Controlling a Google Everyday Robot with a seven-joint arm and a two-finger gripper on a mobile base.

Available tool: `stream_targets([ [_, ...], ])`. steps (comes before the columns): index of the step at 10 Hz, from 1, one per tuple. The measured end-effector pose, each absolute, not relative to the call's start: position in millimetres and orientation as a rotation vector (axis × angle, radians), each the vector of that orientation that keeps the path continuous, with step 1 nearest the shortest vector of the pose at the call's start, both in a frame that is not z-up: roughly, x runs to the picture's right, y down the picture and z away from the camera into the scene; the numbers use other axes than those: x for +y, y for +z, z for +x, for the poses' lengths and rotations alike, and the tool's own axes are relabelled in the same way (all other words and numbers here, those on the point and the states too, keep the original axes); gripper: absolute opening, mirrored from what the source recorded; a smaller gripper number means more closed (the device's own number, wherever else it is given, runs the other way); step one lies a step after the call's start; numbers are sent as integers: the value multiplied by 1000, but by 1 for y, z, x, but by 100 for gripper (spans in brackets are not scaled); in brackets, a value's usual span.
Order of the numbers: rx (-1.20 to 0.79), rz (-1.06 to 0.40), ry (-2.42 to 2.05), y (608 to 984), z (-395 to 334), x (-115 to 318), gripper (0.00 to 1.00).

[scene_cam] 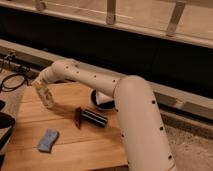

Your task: Stand the bottle upright

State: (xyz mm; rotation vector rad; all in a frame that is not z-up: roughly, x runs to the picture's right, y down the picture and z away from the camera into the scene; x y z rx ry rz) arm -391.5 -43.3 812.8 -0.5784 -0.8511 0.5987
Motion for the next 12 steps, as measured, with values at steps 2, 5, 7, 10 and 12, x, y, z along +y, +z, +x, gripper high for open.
stream_targets([
  [2,-930,-571,565,816,-402,-53,4],
  [5,-1001,-581,529,818,-415,-63,1],
  [7,-1003,-597,510,818,-419,-64,15],
  [10,-997,-584,525,816,-418,-61,42],
  [12,-1003,-593,509,815,-423,-59,60],
])
